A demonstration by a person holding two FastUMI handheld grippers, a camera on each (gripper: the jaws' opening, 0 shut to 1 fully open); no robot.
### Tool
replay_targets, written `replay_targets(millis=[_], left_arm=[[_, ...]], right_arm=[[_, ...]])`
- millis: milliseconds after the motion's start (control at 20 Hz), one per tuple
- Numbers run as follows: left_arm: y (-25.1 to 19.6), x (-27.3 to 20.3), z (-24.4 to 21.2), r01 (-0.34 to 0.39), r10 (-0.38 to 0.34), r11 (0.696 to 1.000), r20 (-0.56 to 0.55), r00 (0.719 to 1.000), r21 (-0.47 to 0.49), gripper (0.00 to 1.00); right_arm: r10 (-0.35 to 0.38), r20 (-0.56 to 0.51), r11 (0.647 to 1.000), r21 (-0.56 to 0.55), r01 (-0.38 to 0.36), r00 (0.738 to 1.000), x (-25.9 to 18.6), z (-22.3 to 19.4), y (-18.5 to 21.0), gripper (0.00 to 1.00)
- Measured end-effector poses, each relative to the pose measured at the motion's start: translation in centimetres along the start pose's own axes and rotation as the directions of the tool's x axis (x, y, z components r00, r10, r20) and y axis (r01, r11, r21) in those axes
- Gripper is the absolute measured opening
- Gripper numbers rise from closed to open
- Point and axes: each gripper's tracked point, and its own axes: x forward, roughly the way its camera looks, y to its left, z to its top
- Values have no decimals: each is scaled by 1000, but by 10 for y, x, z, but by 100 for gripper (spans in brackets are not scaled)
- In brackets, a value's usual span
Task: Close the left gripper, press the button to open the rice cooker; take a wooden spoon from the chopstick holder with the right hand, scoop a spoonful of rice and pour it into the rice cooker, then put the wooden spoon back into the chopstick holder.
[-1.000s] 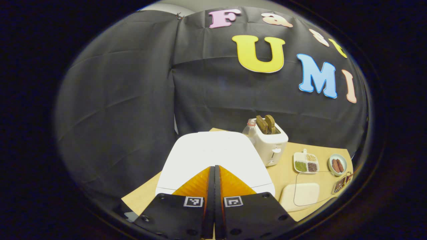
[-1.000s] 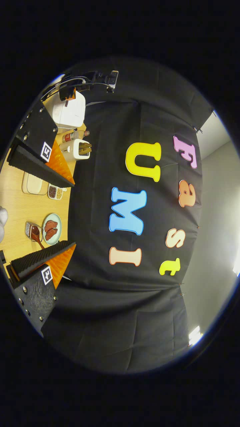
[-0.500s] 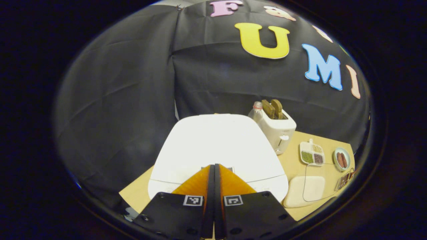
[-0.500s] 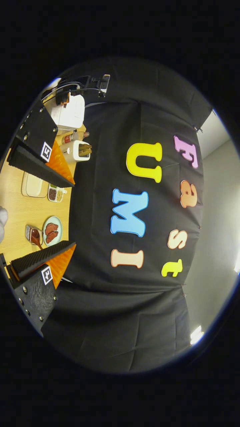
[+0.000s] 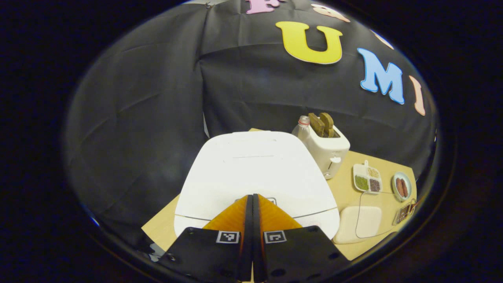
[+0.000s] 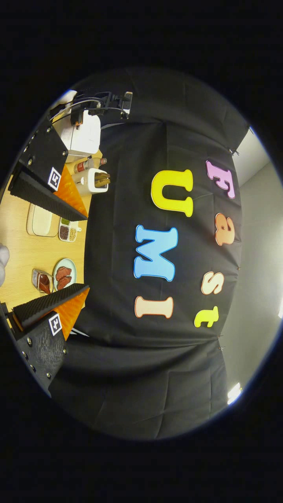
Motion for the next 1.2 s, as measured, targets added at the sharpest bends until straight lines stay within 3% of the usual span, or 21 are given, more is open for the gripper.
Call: replay_targets(millis=[100, 150, 250, 300, 350, 450, 650, 800, 950, 1200], left_arm=[[3, -16, 49, -25, 21, 999, 200, 979, 19, 9], [4, -31, 78, -44, 28, 998, 311, 950, 42, 9], [3, -74, 128, -63, 26, 996, 509, 861, 56, 10], [-1, -95, 143, -65, 10, 995, 564, 825, 77, 10], [-4, -108, 150, -64, -1, 994, 585, 811, 91, 10], [-15, -127, 157, -17, -39, 996, 599, 800, 89, 11], [-23, -146, 145, 62, -92, 995, 559, 824, 72, 10], [-45, -171, 129, 178, -201, 979, 540, 818, 95, 55], [-44, -191, 120, 188, -222, 975, 535, 815, 119, 100], [-43, -221, 120, 216, -235, 971, 536, 811, 99, 100]], right_arm=[[3, 9, 1000, 18, -3, 1000, -2, 2, 0, 97], [1, 21, 1000, 25, -1, 1000, -3, 4, 0, 97], [-10, 30, 1000, 23, 10, 999, -5, 4, -3, 97], [-7, 37, 1000, 28, 6, 999, -6, 6, -3, 97], [-11, 51, 999, 35, 9, 999, -9, 9, -5, 97], [-19, 64, 999, 46, 16, 998, -11, 12, -8, 97], [-29, 86, 998, 61, 24, 996, -15, 16, -13, 97], [-38, 77, 997, 72, 33, 996, -15, 10, -18, 97], [-42, 81, 994, 107, 34, 996, -18, 9, -21, 97], [-78, 112, 992, 111, 66, 991, -22, 1, -36, 97]])
